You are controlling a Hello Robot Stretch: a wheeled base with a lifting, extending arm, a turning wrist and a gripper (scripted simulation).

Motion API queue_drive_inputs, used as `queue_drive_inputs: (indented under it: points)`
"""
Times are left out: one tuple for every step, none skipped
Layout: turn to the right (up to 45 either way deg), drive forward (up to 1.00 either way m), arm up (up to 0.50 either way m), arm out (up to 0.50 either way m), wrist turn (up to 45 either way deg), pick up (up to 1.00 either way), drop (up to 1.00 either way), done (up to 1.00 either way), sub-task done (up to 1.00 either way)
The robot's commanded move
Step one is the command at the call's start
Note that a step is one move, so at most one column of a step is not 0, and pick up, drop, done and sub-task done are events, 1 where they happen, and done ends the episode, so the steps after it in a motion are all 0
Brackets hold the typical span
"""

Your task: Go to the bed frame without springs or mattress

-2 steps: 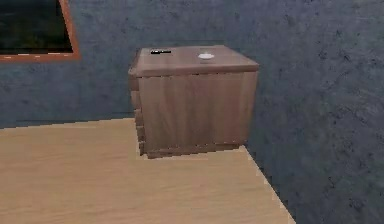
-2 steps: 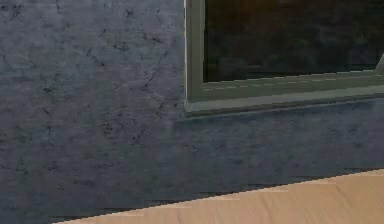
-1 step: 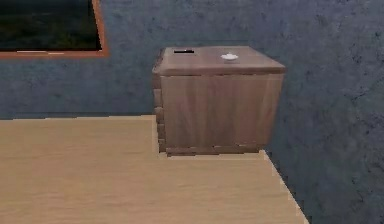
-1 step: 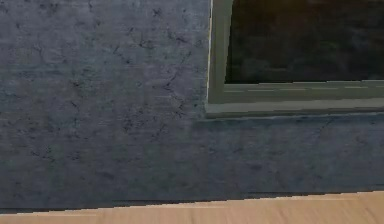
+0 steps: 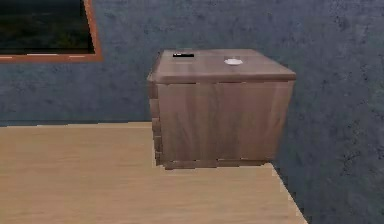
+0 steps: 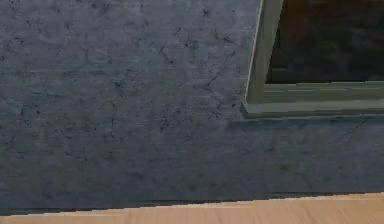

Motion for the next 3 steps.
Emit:
queue_drive_inputs:
  points:
    - [-45.0, 0.0, 0.0, 0.0, 0.0, 0.0, 0.0, 0.0, 0.0]
    - [-12.0, 0.0, 0.0, 0.0, 0.0, 0.0, 0.0, 0.0, 0.0]
    - [0.0, 0.55, 0.0, 0.0, 0.0, 0.0, 0.0, 0.0, 0.0]
